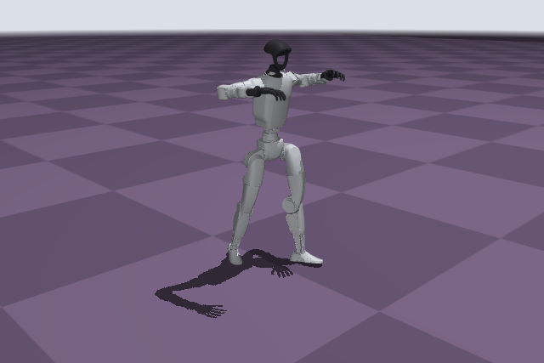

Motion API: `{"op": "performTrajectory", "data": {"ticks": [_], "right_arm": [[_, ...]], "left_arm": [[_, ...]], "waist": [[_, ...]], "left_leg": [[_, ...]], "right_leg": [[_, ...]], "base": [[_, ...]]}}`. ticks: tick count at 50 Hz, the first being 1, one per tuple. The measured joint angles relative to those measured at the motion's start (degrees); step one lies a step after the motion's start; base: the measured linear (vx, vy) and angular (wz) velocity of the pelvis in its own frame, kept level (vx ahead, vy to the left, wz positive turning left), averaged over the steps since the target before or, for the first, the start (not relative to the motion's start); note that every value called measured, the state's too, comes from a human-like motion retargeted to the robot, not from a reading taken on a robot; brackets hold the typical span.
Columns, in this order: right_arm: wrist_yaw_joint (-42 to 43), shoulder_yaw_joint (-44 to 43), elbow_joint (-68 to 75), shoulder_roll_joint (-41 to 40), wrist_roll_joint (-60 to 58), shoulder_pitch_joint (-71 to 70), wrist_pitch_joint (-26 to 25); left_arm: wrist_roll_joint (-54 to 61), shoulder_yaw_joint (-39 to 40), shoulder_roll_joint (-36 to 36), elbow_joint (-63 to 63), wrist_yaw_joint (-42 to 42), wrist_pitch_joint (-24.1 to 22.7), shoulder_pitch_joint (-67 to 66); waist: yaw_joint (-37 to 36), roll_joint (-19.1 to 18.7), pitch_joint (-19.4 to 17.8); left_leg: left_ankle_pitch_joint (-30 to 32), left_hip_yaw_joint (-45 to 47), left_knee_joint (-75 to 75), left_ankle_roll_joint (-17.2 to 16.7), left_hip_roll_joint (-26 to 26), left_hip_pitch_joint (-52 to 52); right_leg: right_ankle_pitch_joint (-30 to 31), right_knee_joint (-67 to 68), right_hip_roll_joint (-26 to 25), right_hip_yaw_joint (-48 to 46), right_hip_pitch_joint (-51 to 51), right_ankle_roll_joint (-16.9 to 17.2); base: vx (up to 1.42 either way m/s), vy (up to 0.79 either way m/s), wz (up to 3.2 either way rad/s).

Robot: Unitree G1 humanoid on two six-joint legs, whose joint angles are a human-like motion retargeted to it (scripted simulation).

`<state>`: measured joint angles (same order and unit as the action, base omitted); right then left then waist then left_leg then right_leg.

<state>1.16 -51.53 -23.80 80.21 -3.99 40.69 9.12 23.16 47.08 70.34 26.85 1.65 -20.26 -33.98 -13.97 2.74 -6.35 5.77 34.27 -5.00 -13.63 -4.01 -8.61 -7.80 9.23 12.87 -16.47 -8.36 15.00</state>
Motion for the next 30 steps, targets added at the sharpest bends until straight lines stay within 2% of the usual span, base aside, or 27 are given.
{"op": "performTrajectory", "data": {"ticks": [5,10,15,20,25,30], "right_arm": [[-0.63,2.61,-0.4,-1.04,-1.39,-1.97,0.02],[-0.65,3.94,-1.07,-2.34,-1.69,-3.73,-0.57],[-0.11,4.19,-1.85,-2.8,-0.01,-4.84,-1.06],[0.29,4.06,-2.63,-2.16,2.46,-4.8,-0.93],[0.97,3.99,-2.45,-1.67,1.79,-5.53,-0.8],[1.11,4.33,-1.63,-2.22,1.94,-6.61,-0.42]], "left_arm": [[-1.19,-0.82,-0.63,-0.41,0.57,0.2,0.3],[-0.9,-1.7,-0.27,-1.54,0.07,1.03,0.56],[-0.65,-1.7,0.67,-2.62,-1.17,1.61,0.89],[-0.05,-1.37,0.88,-2.51,-1.93,1.51,1.03],[-0.24,-1.22,0.15,-2.45,-2.14,0.8,1.79],[-1.41,-1.51,-0.87,-3.27,-1.88,0.32,2.78]], "waist": [[1.05,-0.69,0.31],[3.41,-1.39,1.41],[6.26,-1.75,1.92],[8.74,-1.81,1.83],[10.53,-0.56,1.53],[11.72,-0.21,2.15]], "left_leg": [[0.02,-0.22,0.0,-0.42,-0.32,2.52],[-0.17,-1.62,0.0,0.81,0.17,5.95],[-1.55,-2.73,1.85,1.13,0.53,7.89],[-4.13,-3.57,4.49,0.98,0.85,9.23],[-6.54,-4.33,4.69,1.03,2.71,11.38],[-8.1,-4.99,3.39,0.47,2.65,13.3]], "right_leg": [[4.17,6.15,0.74,0.09,-1.36,-2.74],[7.91,18.11,1.66,1.59,2.86,-4.47],[6.59,23.74,1.77,1.82,9.08,-5.03],[3.8,14.9,0.33,0.42,12.26,-4.9],[6.64,1.68,-0.75,0.8,12.75,-1.32],[7.82,-1.11,-2.08,2.54,12.73,0.0]], "base": [[0.48,0.25,0.1],[0.46,0.25,0.26],[0.39,0.17,0.31],[0.31,0.07,0.26],[0.25,-0.03,0.16],[0.2,-0.11,0.06]]}}
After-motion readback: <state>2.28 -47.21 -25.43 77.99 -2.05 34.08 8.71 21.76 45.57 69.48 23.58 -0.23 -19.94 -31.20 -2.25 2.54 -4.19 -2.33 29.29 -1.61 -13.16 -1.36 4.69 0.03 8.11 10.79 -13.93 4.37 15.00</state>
